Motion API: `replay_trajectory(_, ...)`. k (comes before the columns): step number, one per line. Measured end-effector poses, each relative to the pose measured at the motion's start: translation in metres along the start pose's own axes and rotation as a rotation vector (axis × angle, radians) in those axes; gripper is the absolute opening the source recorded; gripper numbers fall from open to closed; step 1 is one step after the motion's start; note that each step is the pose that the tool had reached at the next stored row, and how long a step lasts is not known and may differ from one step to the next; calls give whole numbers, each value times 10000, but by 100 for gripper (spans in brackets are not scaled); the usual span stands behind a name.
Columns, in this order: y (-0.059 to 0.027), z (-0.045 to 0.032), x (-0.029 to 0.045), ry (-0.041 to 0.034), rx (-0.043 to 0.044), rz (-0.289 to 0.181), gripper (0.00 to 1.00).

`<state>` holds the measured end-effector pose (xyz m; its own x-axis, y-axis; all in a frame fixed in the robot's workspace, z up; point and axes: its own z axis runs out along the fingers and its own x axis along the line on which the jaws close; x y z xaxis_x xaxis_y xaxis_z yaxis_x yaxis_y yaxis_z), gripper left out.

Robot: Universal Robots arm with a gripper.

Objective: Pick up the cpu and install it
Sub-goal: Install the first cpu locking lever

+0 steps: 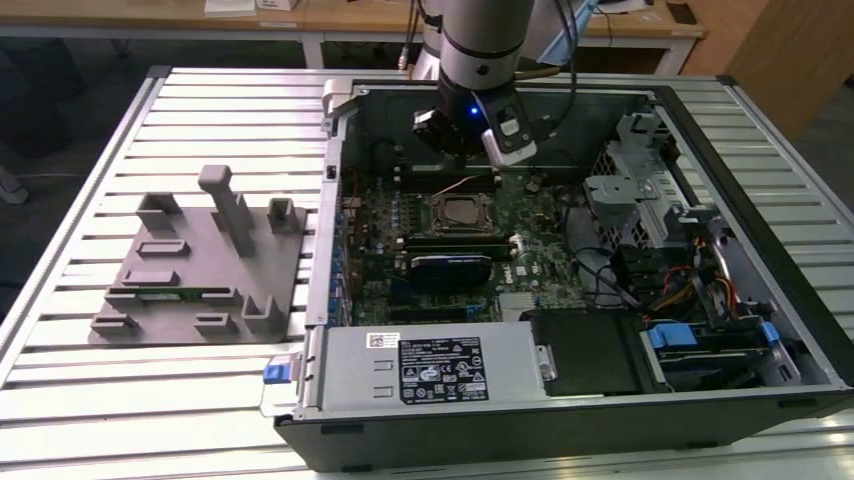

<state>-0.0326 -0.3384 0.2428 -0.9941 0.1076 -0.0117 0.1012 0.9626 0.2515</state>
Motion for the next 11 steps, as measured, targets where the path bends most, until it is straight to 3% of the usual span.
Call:
replay_trajectory(4, -8, 19, -1, -304, -33, -36, 11)
replay_trajectory(6, -13, 35, 0, -408, -44, -46, 11)
replay_trajectory(11, -37, 118, 0, -439, -35, 4, 11)
